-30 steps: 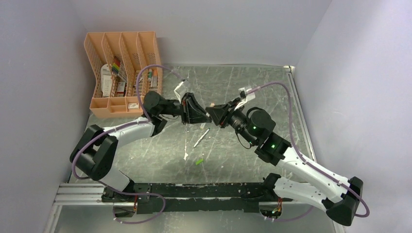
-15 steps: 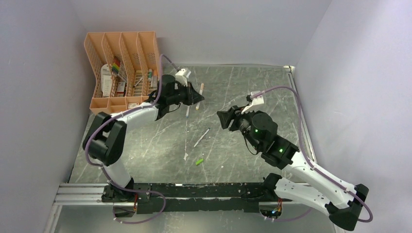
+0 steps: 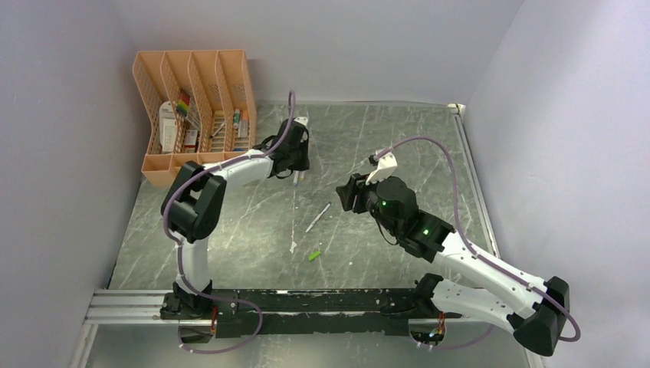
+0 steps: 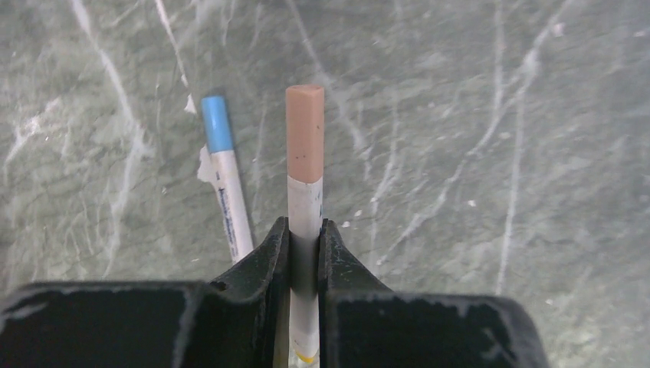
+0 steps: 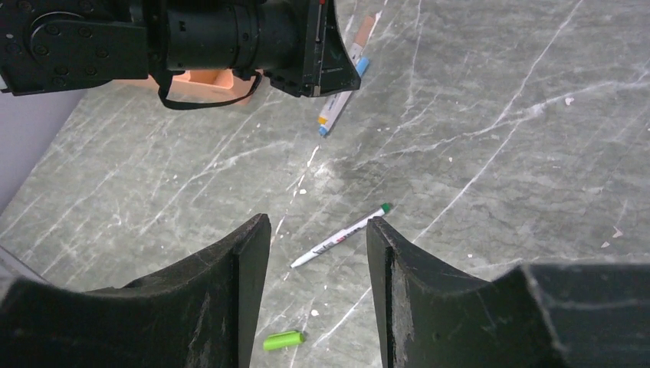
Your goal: Insert the pens into the pen caps
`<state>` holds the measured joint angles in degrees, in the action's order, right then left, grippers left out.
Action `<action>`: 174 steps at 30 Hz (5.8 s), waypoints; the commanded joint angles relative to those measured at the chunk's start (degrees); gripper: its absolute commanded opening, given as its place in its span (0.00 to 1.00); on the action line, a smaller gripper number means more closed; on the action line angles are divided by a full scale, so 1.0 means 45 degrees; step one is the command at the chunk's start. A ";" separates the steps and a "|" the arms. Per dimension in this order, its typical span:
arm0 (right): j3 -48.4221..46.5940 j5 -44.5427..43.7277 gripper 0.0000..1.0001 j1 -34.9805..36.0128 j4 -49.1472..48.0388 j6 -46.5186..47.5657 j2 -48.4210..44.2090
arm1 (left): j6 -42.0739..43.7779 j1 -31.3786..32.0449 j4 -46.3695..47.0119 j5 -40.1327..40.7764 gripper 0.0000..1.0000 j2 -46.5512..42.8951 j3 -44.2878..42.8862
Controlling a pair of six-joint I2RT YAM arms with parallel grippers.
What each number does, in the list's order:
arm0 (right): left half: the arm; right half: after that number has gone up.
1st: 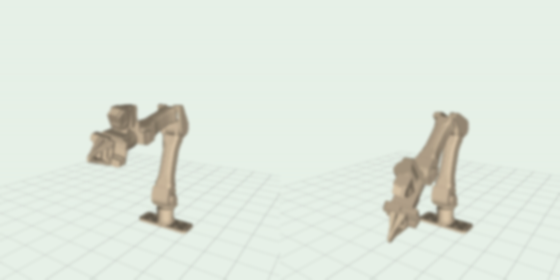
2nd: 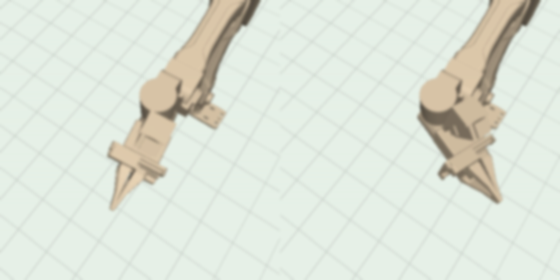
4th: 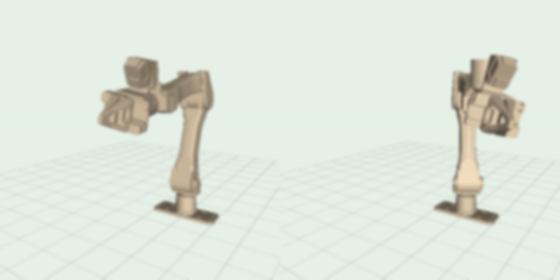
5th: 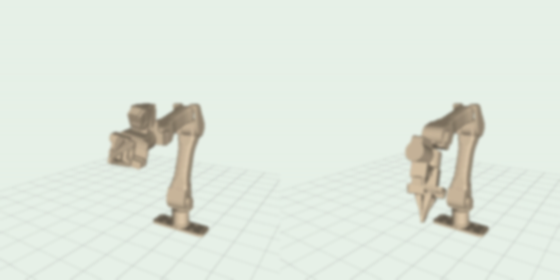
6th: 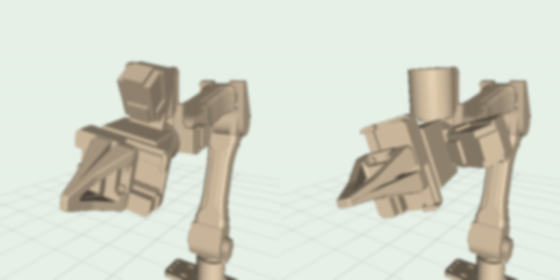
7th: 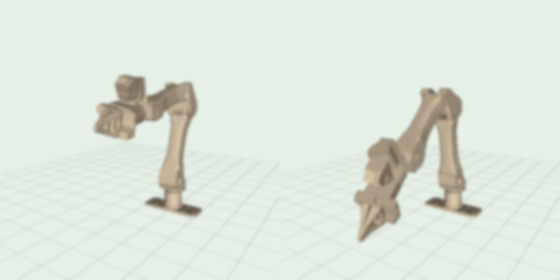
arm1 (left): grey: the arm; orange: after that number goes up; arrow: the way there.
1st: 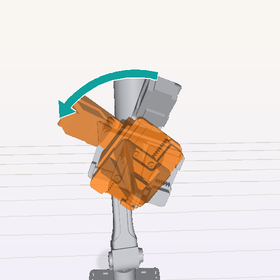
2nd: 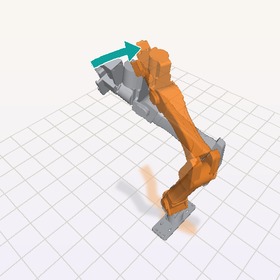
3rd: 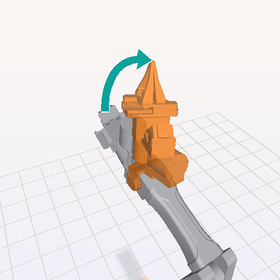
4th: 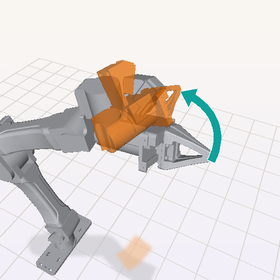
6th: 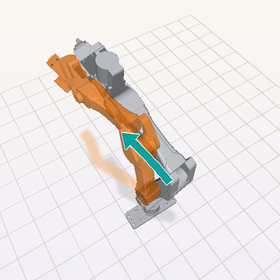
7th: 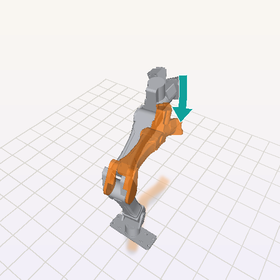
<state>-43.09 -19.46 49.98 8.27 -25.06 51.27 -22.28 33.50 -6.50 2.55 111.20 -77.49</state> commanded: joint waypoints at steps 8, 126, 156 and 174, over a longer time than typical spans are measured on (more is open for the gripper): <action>0.0427 0.0341 0.49 -0.0105 -0.0384 -0.0022 0.0179 | 0.0060 0.0210 -0.0862 0.1154 0.07 0.1229 -0.0708; -0.0913 0.2629 0.00 0.1023 -0.2244 0.2110 0.2149 | -0.3789 -0.1653 0.7777 -1.2999 0.41 -0.6395 0.5895; 0.1041 -0.0704 0.71 0.0427 -0.3682 -0.4678 -0.0461 | -0.5958 -0.1207 1.7573 -0.7651 0.07 -0.7758 0.9377; 0.4804 0.4540 0.65 -0.1525 -1.4493 -0.9355 0.0579 | -0.2314 0.0083 1.5525 -0.6206 0.07 -0.9767 0.9359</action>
<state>-21.54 -5.21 44.36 -40.99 -62.57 51.62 -35.46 33.23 62.41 -27.42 67.83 -35.51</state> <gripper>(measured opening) 0.650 0.154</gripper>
